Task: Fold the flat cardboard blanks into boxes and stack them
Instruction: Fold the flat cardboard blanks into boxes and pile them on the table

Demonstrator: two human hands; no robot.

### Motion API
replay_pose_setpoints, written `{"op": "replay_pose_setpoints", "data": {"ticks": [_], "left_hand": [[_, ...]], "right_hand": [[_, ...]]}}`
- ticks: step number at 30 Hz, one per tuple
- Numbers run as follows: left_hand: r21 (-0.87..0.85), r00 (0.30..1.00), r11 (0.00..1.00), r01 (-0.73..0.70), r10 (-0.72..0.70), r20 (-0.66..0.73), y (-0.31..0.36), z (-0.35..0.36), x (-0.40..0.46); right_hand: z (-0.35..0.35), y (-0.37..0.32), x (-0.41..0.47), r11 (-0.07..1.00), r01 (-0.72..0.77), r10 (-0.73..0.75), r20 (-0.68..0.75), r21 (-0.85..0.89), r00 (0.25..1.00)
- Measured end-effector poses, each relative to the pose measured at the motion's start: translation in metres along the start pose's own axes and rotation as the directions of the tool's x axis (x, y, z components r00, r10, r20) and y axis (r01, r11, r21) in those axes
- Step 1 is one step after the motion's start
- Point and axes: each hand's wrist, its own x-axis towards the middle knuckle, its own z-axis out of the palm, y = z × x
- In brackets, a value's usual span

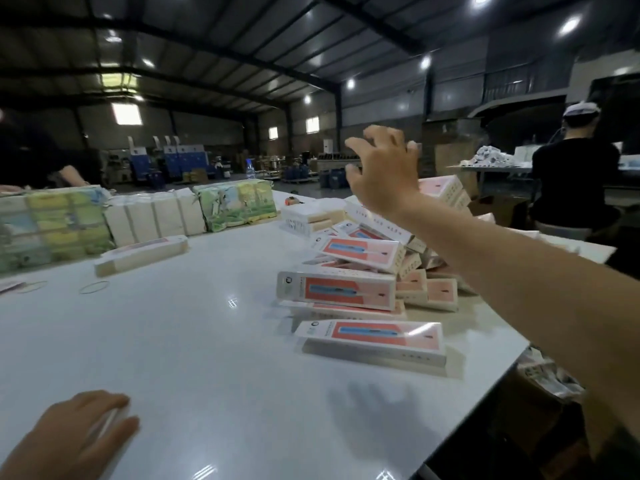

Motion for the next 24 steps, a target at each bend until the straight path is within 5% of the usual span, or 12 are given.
{"op": "replay_pose_setpoints", "data": {"ticks": [4,9,11,16,20,24], "left_hand": [[-0.081,0.996,0.997,0.012,-0.019,-0.086,0.023,-0.014,-0.018],[-0.075,0.981,0.997,-0.028,0.013,-0.196,0.032,-0.015,-0.026],[-0.086,0.979,0.996,-0.019,0.001,-0.204,0.036,-0.016,-0.029],[-0.074,0.989,0.997,0.021,-0.032,-0.144,0.038,-0.015,-0.028],[-0.302,0.977,0.934,0.189,-0.211,-0.04,0.011,-0.052,-0.017],[-0.119,0.863,0.874,0.471,-0.485,-0.144,-0.071,-0.121,-0.022]], "right_hand": [[0.024,-0.109,-0.061,0.887,0.276,-0.304,0.017,0.369,0.953],[0.093,-0.186,-0.162,0.871,0.283,-0.468,0.498,0.403,0.73],[0.11,-0.192,-0.185,0.87,0.245,-0.47,0.575,0.427,0.67],[0.127,-0.186,-0.195,0.846,0.221,-0.485,0.526,0.485,0.699],[0.123,-0.189,-0.198,0.841,0.179,-0.45,0.478,0.51,0.754],[0.121,-0.192,-0.197,0.854,0.157,-0.43,0.502,0.496,0.75]]}}
